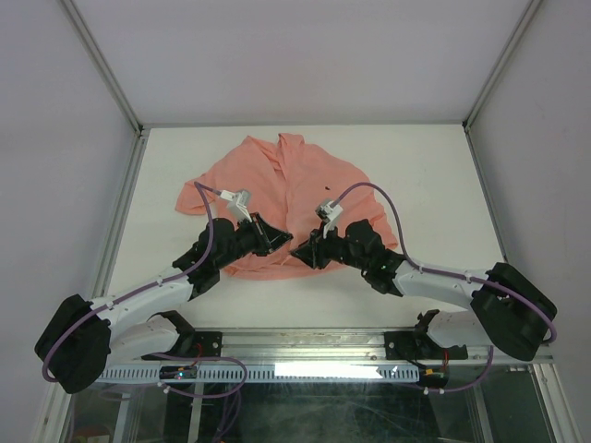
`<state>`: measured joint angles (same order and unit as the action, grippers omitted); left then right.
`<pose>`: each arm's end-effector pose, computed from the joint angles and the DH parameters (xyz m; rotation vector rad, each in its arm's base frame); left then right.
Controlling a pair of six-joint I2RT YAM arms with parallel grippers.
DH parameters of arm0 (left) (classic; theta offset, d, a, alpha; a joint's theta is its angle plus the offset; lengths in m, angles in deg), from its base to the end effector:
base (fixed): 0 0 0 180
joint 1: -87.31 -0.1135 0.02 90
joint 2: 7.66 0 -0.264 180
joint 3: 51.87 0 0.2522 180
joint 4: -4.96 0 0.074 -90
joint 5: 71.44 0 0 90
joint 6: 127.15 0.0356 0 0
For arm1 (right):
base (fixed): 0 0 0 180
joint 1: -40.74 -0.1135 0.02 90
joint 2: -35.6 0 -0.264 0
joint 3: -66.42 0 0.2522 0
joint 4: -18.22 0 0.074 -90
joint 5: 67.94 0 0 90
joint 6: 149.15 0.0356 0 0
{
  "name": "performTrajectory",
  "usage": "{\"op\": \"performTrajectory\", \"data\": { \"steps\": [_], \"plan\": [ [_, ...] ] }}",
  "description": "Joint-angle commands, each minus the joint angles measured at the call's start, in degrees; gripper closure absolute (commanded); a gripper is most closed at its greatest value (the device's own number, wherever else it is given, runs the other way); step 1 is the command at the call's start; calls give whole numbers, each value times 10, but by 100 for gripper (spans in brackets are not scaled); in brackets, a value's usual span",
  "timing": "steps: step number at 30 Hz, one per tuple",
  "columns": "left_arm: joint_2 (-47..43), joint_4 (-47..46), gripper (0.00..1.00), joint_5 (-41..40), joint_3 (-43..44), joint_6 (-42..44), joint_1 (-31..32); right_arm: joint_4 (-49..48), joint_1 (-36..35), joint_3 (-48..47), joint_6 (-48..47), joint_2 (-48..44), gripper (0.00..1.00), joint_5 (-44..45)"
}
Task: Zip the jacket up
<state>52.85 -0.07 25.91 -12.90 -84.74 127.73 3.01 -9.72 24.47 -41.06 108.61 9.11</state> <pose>0.1717 -0.1522 0.2196 -0.0298 2.0310 -1.1460 0.1616 0.2083 0.2062 -0.7096 1.8403 1.0205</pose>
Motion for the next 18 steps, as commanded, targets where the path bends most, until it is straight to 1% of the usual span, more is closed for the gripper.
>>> {"op": "performTrajectory", "data": {
  "steps": [1,7,10,14,18],
  "plan": [
    [-6,-22,100,-8,26,-8,-1,-42,0,-19,3,-19,70,-23],
    [-13,-18,100,-17,23,-10,0,-39,0,-21,9,-20,72,-29],
    [-15,-10,100,-26,23,-10,-1,-31,0,-17,9,-31,81,-17],
    [-16,19,100,-53,28,-14,-1,-14,0,-10,6,-49,87,-18],
    [-14,29,100,-64,30,-22,-1,-10,-1,-2,6,-58,87,-18]
  ]
}}
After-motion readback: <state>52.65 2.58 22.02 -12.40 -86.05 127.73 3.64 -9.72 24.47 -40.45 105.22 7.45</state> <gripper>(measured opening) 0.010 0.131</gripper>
